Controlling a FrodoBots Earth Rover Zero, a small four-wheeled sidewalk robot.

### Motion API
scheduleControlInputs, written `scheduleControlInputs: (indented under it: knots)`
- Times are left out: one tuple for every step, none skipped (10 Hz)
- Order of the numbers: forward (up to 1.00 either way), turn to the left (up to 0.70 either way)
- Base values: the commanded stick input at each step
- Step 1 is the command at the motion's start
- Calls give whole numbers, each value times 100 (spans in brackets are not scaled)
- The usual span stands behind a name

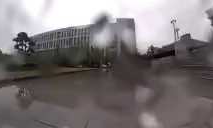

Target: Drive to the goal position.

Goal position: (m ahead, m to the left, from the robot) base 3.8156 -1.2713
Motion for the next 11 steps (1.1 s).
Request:
scheduleControlInputs:
  knots:
    - [100, -40]
    - [100, -16]
    - [100, 0]
    - [100, 0]
    - [100, -20]
    - [100, -40]
    - [100, -6]
    - [100, 0]
    - [100, 0]
    - [100, 0]
    - [100, 0]
